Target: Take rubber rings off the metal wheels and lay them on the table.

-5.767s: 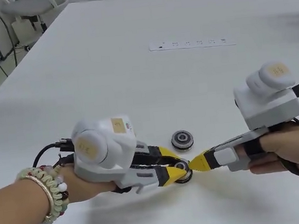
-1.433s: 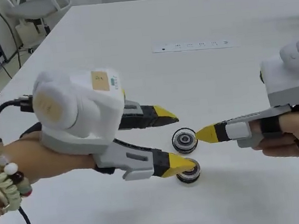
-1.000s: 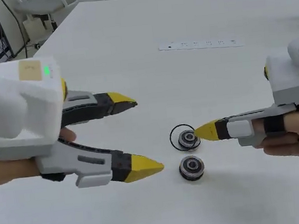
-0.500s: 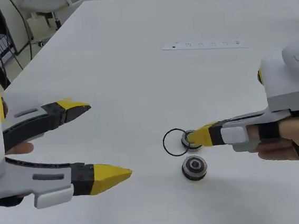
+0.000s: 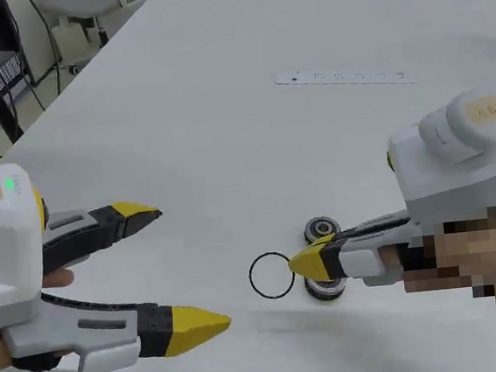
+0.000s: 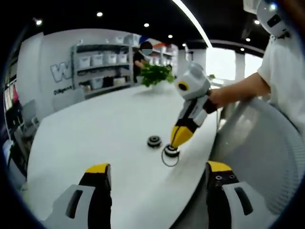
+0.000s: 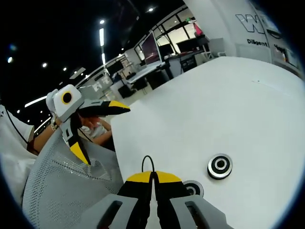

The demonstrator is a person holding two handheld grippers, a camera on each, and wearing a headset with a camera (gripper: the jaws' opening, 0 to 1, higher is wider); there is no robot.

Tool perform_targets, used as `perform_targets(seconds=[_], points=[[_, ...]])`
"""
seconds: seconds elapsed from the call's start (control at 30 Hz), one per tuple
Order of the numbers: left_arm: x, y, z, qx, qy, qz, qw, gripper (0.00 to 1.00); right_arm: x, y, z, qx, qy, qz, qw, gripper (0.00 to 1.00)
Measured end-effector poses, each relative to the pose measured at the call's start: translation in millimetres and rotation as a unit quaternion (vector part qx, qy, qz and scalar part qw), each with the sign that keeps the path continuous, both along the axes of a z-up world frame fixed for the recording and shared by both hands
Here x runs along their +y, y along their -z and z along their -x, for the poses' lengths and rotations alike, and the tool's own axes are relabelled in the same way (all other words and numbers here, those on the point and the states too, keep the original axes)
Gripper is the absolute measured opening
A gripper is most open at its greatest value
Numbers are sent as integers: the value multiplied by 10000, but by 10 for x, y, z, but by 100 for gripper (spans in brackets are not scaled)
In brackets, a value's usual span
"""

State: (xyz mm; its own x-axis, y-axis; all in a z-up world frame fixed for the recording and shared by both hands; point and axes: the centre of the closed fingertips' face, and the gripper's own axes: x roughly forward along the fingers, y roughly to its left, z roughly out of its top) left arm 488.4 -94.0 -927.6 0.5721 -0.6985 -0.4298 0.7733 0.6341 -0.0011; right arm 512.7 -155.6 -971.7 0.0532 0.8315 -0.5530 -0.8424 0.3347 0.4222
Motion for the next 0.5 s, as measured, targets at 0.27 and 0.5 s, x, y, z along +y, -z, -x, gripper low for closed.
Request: perform_targets(seconds=[0.27, 0.5], points=[[15, 23, 16, 78, -25, 8, 10000, 81, 42, 176, -28, 2, 12, 123, 9999, 0], [44, 102, 40, 154, -13, -229, 9996, 80, 27, 291, -57, 83, 202, 226, 9995, 0]])
